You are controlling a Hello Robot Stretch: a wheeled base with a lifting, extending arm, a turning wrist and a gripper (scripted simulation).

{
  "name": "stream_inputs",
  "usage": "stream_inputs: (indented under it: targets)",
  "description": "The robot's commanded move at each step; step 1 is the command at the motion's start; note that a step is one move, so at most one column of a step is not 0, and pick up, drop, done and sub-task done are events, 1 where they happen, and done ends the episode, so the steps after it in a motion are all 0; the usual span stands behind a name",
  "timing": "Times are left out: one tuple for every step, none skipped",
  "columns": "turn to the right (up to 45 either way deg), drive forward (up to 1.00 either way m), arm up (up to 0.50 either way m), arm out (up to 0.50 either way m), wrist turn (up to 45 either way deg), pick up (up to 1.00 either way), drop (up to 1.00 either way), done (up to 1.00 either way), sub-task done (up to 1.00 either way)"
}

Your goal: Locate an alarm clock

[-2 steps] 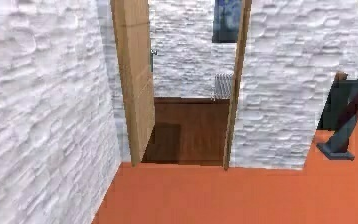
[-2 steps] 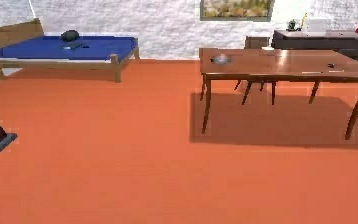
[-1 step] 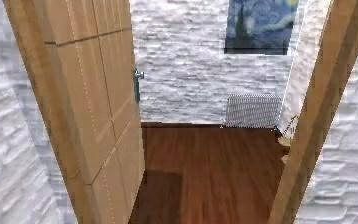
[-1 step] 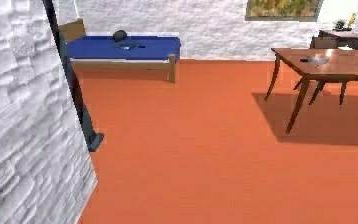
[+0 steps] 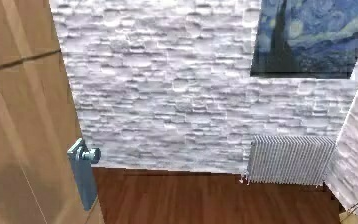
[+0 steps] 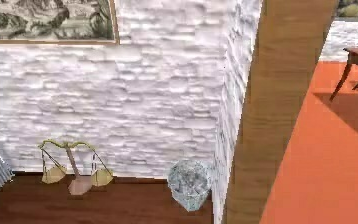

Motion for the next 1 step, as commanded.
stream_inputs:
  targets:
    - [0.0,0.75,0.00,0.00,0.0,0.00,0.00,0.00,0.00]
